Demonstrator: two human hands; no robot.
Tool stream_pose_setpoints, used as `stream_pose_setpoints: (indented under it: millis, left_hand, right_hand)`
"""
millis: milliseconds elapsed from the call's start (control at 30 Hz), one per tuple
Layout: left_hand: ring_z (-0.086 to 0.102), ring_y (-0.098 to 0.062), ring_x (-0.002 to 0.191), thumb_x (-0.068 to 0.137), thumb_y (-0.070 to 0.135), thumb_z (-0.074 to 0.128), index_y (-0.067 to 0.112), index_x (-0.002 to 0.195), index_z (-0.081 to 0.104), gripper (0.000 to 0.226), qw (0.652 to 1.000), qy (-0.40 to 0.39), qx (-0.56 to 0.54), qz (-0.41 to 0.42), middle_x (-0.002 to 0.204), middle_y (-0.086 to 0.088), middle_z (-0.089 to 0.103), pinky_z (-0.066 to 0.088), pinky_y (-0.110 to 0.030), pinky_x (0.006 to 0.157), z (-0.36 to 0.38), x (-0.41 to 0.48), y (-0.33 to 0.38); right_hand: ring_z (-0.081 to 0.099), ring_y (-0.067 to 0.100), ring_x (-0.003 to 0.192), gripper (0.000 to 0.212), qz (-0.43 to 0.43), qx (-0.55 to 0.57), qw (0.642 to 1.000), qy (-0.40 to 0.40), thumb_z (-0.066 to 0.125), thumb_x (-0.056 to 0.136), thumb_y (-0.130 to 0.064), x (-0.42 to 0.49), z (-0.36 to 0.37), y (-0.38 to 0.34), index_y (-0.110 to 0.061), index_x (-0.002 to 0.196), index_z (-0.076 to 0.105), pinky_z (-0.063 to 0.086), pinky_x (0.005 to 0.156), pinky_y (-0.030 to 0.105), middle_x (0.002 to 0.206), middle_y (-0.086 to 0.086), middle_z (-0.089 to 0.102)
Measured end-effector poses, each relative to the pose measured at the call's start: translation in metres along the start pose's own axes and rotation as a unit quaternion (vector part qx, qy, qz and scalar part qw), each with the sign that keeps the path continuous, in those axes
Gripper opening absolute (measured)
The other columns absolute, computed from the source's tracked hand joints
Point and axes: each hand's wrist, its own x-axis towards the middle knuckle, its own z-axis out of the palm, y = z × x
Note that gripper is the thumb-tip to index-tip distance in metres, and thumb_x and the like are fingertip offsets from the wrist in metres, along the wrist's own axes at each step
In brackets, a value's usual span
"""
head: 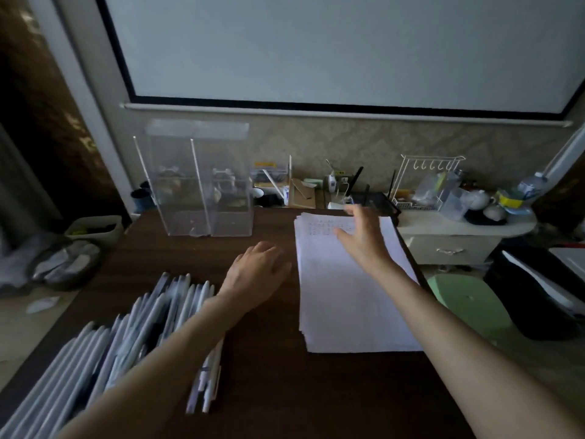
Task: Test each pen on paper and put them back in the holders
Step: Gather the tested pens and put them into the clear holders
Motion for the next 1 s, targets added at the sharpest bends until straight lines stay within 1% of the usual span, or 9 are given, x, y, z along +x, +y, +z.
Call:
stream_pose_setpoints:
  millis: [100, 167, 233, 300, 367, 467, 600, 867, 1000]
  left_hand:
    - [0.045, -0.02, 0.119, 0.093, 0.045, 0.046, 0.024, 0.126, 0.053, 0.039, 0.999, -0.007, 0.032, -0.032, 0.131, 0.0, 0.048, 0.034, -0.035, 0.097, -0.026, -0.023, -0.036]
    - [0.038, -0.021, 0.128, 0.091, 0.053, 0.044, 0.027, 0.133, 0.047, 0.05, 0.996, 0.001, 0.061, -0.063, 0.14, 0.001, 0.041, 0.028, -0.036, 0.104, -0.034, -0.036, -0.06]
    - [0.023, -0.022, 0.138, 0.088, 0.064, 0.038, 0.031, 0.141, 0.037, 0.062, 0.992, -0.018, 0.071, -0.098, 0.15, -0.001, 0.028, 0.019, -0.04, 0.11, -0.035, -0.047, -0.078]
    - [0.009, -0.022, 0.143, 0.085, 0.07, 0.03, 0.034, 0.145, 0.027, 0.069, 0.988, -0.061, 0.065, -0.125, 0.155, -0.003, 0.017, 0.01, -0.043, 0.113, -0.03, -0.054, -0.088]
    - [0.004, -0.022, 0.143, 0.085, 0.073, 0.025, 0.034, 0.146, 0.022, 0.072, 0.985, -0.085, 0.086, -0.121, 0.156, -0.004, 0.013, 0.005, -0.043, 0.114, -0.022, -0.061, -0.093]
    - [0.005, -0.022, 0.143, 0.086, 0.071, 0.023, 0.032, 0.146, 0.023, 0.071, 0.985, -0.071, 0.122, -0.1, 0.156, -0.004, 0.015, 0.006, -0.042, 0.115, -0.015, -0.064, -0.098]
    - [0.006, -0.023, 0.143, 0.087, 0.071, 0.022, 0.032, 0.146, 0.023, 0.071, 0.985, -0.065, 0.132, -0.095, 0.156, -0.005, 0.014, 0.007, -0.043, 0.115, -0.012, -0.062, -0.1]
    - [0.008, -0.023, 0.142, 0.087, 0.07, 0.022, 0.03, 0.145, 0.025, 0.071, 0.986, -0.046, 0.132, -0.093, 0.155, -0.007, 0.017, 0.006, -0.042, 0.113, -0.009, -0.064, -0.098]
    - [0.008, -0.023, 0.142, 0.087, 0.07, 0.024, 0.028, 0.144, 0.027, 0.071, 0.988, -0.046, 0.116, -0.091, 0.154, -0.006, 0.018, 0.007, -0.042, 0.113, -0.011, -0.063, -0.098]
  right_hand:
    - [0.049, 0.016, 0.11, 0.043, 0.004, 0.135, 0.985, -0.104, 0.066, 0.087, -0.021, -0.001, 0.017, -0.053, -0.011, 0.125, 0.05, 0.036, 0.083, 0.022, 0.125, 0.007, 0.051]
    - [0.048, 0.017, 0.113, 0.052, 0.003, 0.18, 0.975, -0.132, 0.068, 0.085, -0.026, 0.002, 0.034, -0.086, -0.012, 0.13, 0.045, 0.037, 0.085, 0.023, 0.13, 0.007, 0.047]
    - [0.041, 0.022, 0.127, 0.068, 0.018, 0.217, 0.966, -0.138, 0.07, 0.083, -0.032, 0.008, 0.051, -0.113, -0.014, 0.138, 0.034, 0.037, 0.097, 0.028, 0.142, 0.009, 0.037]
    - [0.025, 0.023, 0.14, 0.087, 0.044, 0.23, 0.962, -0.138, 0.07, 0.081, -0.04, 0.017, 0.069, -0.132, -0.019, 0.147, 0.018, 0.03, 0.108, 0.036, 0.154, 0.007, 0.019]
    - [0.014, 0.024, 0.144, 0.1, 0.07, 0.223, 0.962, -0.139, 0.071, 0.079, -0.044, 0.026, 0.085, -0.145, -0.023, 0.15, 0.004, 0.025, 0.111, 0.039, 0.158, 0.006, 0.002]
    - [0.006, 0.024, 0.146, 0.109, 0.09, 0.243, 0.958, -0.121, 0.074, 0.077, -0.041, 0.041, 0.103, -0.155, -0.024, 0.15, -0.006, 0.019, 0.114, 0.041, 0.159, 0.007, -0.008]
    - [0.011, 0.023, 0.145, 0.106, 0.088, 0.297, 0.945, -0.11, 0.073, 0.08, -0.033, 0.058, 0.112, -0.154, -0.026, 0.15, -0.006, 0.019, 0.114, 0.039, 0.16, 0.003, -0.001]
    - [0.026, 0.02, 0.141, 0.089, 0.059, 0.317, 0.944, -0.071, 0.072, 0.081, -0.033, 0.05, 0.112, -0.144, -0.021, 0.15, 0.018, 0.026, 0.108, 0.028, 0.155, 0.003, 0.025]
    - [0.024, 0.021, 0.142, 0.097, 0.039, 0.336, 0.938, -0.076, 0.074, 0.075, -0.041, 0.028, 0.08, -0.143, -0.023, 0.15, 0.015, 0.025, 0.115, 0.036, 0.156, 0.003, 0.022]
